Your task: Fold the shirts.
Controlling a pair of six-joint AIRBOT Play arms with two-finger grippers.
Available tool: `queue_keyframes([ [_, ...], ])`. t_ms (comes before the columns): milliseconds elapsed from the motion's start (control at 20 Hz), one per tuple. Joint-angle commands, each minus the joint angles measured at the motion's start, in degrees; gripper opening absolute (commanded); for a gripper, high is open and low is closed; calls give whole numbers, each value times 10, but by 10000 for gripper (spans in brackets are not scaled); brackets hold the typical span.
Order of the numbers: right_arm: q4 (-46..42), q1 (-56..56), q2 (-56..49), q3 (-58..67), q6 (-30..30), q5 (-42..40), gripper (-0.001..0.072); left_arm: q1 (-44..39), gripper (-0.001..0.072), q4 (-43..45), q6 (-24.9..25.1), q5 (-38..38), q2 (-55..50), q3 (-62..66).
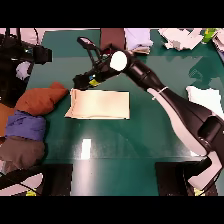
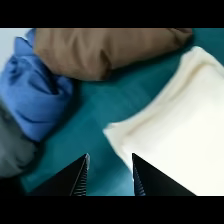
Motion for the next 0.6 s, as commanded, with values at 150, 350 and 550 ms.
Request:
queue_keyframes([
  [150,-180,-124,117,-188,102,136,332,2,23,-37,0,-16,3,0],
  [350,-130,-187,129,-293,106,151,589,2,23,-47,15,-11,0,0],
  [550,-127,-181,127,-360,176,73,588,2,23,-49,15,-16,-5,-1],
])
